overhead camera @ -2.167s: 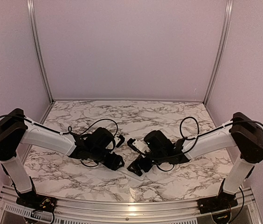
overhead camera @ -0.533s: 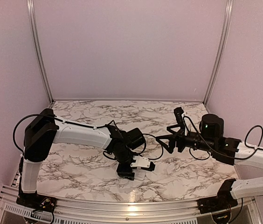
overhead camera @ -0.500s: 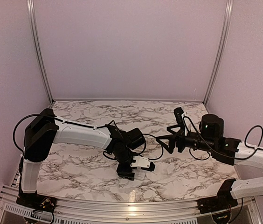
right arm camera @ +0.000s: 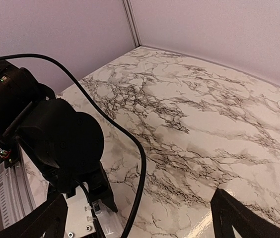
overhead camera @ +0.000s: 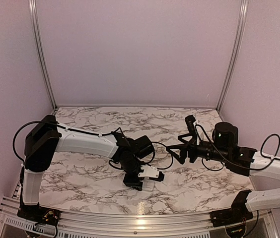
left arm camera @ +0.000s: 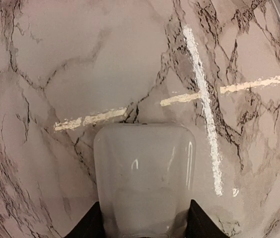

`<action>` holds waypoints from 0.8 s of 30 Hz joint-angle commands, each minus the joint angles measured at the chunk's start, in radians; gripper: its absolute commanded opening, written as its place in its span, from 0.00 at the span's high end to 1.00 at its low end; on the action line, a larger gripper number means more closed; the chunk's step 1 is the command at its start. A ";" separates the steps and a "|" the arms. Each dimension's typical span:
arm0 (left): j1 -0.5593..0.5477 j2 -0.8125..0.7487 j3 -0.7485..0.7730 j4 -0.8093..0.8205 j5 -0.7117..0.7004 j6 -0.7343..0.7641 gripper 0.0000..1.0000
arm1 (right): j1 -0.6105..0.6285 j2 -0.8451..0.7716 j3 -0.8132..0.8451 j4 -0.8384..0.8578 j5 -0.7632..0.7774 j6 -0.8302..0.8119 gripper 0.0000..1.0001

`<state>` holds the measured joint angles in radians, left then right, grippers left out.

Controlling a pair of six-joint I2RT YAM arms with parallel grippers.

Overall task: Load the batteries into the remote control
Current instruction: Pick up the remote control from the center of the board, then pass from the left arm to the right

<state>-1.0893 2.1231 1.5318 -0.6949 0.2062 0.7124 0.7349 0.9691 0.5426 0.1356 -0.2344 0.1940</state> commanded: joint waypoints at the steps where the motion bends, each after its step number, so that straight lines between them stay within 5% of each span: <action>1: 0.029 -0.134 -0.046 0.076 0.097 -0.054 0.69 | -0.011 -0.024 -0.018 0.024 -0.014 -0.001 0.01; 12: 0.132 -0.529 -0.274 0.520 0.426 -0.247 0.70 | -0.011 -0.069 0.032 0.191 -0.274 -0.047 0.01; 17: 0.136 -0.611 -0.349 0.721 0.492 -0.354 0.70 | 0.024 0.027 0.087 0.306 -0.441 -0.050 0.01; 24: 0.146 -0.652 -0.431 0.879 0.573 -0.447 0.70 | 0.141 0.109 0.177 0.309 -0.462 -0.147 0.06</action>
<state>-0.9497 1.5013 1.1236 0.0395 0.6987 0.3420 0.8249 1.0580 0.6529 0.4030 -0.6422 0.1139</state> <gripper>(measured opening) 0.512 0.951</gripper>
